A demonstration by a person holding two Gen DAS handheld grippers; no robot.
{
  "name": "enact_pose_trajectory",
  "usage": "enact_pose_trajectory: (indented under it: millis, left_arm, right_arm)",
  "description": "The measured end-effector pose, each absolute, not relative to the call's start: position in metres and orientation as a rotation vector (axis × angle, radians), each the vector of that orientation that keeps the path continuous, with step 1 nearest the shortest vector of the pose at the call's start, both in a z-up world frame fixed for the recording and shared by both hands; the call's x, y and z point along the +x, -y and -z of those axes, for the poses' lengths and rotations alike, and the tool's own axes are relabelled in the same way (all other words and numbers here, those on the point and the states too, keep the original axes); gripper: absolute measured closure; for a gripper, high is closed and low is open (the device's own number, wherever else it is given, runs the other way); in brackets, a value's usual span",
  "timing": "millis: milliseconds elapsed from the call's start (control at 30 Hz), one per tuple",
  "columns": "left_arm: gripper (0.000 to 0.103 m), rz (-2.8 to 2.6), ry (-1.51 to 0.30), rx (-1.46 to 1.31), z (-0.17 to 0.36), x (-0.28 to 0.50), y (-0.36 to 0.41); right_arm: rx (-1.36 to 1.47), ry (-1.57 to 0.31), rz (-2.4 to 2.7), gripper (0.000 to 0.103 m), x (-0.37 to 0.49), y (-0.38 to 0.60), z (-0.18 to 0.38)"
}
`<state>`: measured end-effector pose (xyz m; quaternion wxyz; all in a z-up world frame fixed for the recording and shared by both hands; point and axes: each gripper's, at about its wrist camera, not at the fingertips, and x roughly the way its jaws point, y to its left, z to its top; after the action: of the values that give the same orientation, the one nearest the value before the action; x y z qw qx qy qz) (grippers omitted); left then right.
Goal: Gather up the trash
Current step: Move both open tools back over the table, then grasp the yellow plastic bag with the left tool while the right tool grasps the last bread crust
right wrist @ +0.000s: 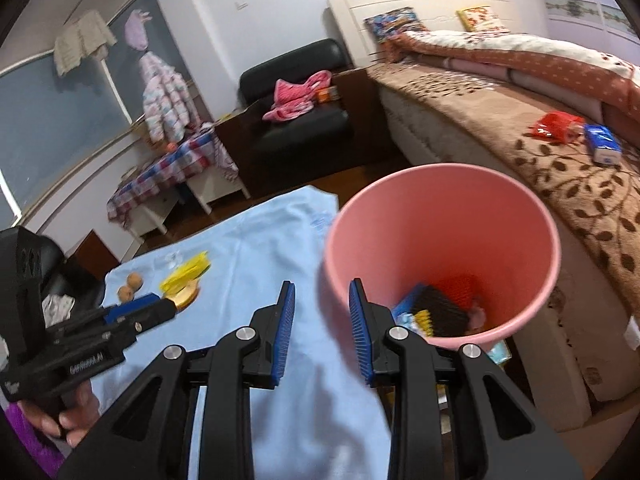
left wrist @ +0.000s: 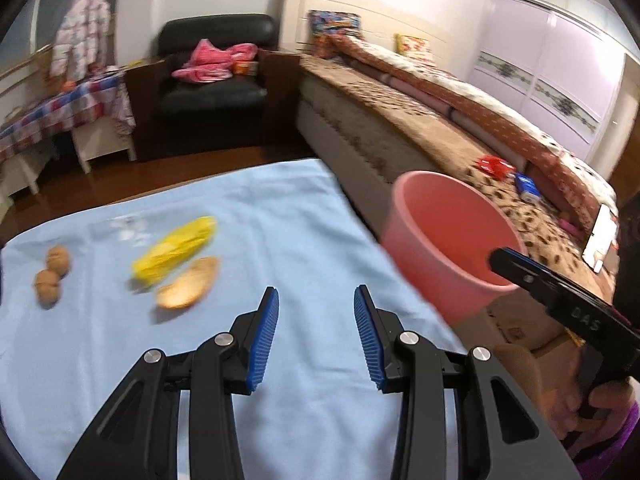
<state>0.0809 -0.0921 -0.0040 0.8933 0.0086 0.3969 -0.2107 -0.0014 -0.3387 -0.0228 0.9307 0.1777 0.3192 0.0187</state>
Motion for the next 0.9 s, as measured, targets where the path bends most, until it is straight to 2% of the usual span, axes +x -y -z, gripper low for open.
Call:
enact_pose_trajectory:
  millis: [400,900]
  left_arm:
    - [0.065,0.227,-0.837,-0.097,0.020,0.110,-0.013]
    - [0.065,0.367,-0.898,0.059,0.047,0.189,0.001]
  right_arm:
    - [0.346,-0.731,-0.134,0.075,0.017,0.291,0.037]
    - [0.383,-0.871,-0.295,0.075,0.069,0.231,0.052]
